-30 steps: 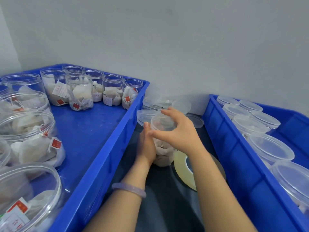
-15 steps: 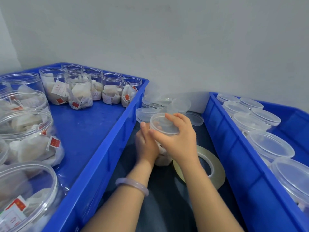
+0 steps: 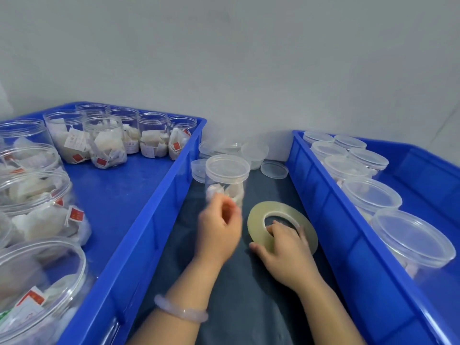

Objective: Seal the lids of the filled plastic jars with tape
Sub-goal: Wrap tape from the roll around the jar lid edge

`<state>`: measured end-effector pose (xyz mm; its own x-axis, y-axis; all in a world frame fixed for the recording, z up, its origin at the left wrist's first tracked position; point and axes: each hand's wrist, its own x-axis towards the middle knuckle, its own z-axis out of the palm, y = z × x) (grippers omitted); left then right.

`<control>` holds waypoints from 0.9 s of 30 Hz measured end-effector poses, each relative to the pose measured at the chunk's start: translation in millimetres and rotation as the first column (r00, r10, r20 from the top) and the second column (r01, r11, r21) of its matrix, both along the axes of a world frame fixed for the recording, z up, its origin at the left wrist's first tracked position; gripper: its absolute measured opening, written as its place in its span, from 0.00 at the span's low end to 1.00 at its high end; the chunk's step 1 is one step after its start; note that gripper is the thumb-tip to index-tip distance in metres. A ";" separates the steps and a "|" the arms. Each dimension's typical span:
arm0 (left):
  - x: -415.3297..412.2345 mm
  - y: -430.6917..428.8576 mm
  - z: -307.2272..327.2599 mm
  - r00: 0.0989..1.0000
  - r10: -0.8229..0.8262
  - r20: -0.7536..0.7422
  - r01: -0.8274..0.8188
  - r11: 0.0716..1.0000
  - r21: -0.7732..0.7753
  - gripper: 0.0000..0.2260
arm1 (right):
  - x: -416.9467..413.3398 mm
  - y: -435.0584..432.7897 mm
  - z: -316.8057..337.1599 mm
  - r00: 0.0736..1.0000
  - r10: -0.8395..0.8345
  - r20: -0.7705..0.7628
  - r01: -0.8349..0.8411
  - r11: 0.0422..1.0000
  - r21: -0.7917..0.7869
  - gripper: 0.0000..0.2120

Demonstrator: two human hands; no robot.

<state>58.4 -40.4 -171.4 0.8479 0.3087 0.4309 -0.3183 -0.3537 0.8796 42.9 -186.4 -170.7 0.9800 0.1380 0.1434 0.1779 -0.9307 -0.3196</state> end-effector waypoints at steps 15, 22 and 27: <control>-14.6 -2.5 3.2 0.939 -0.310 -0.149 0.246 0.909 -0.337 0.08 | -6.3 4.0 -1.7 0.994 0.018 0.105 -0.063 0.897 0.437 0.18; -18.1 -2.1 0.6 0.968 -0.184 -0.171 0.174 0.982 -0.073 0.09 | -8.8 8.1 0.8 0.996 0.009 0.091 -0.049 0.893 0.447 0.16; -17.7 -1.6 -0.8 0.962 -0.171 -0.214 0.181 0.983 0.026 0.07 | -8.8 8.7 -0.8 0.997 -0.006 0.074 -0.027 0.902 0.431 0.25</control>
